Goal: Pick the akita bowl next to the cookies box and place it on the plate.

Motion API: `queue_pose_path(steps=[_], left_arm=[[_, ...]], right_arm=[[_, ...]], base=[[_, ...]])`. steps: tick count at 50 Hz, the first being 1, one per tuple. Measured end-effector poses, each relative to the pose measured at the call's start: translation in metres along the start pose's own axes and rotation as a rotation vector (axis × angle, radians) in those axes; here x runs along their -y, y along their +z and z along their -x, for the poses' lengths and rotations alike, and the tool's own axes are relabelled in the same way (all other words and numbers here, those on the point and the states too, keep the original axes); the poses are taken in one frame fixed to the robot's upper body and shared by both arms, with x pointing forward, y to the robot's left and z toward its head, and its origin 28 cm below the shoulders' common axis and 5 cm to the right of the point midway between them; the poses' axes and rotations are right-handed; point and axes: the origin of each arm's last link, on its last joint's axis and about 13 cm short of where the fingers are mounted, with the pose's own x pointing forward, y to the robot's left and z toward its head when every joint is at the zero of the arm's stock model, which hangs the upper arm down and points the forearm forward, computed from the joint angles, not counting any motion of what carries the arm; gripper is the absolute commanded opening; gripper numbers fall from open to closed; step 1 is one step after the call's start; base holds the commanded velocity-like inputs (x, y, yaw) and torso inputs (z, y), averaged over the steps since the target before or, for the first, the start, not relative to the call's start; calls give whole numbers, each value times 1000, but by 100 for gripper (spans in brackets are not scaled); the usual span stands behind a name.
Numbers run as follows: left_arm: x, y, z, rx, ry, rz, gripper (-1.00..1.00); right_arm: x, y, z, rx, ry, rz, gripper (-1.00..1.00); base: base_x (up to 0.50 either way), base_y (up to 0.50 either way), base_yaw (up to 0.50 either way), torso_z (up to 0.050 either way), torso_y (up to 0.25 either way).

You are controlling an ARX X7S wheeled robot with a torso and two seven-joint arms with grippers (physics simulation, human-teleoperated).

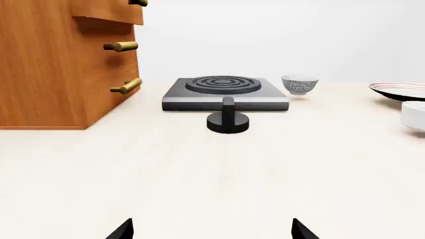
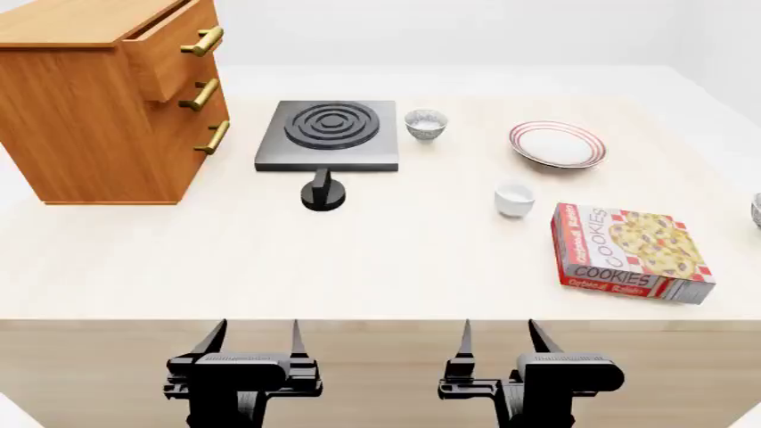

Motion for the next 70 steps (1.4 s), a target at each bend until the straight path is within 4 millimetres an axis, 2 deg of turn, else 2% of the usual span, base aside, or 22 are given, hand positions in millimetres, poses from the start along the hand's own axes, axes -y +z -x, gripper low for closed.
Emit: queue_pose_path(steps=[6,49,53,56,65,70], left_arm=[[0,0,1,1,1,-1,100],[-1,-6,0,-13,-6,-4,100],[0,-4,-1,-21,-10,10,100],[-2,7,-6,-25,-11,8,100],[-16,87,-47,12,3,-7,100],[-21,113,-55,20,2,-17,100]], right_arm=[[0,0,1,-2,6,-4,100],[4,1,2,-10,13,-9,100],[6,3,-1,-24,4,-14,100],[7,14,-8,-38,6,-21,100],[12,85,-50,-28,33,-22,100],[14,109,-62,-29,37,-14,100]], base=[[0,-47,0,0,0],[0,-500,0,0,0],[0,-94,0,0,0],[0,0,0,0,0],[289,0,0,0,0],[500,0,0,0,0]])
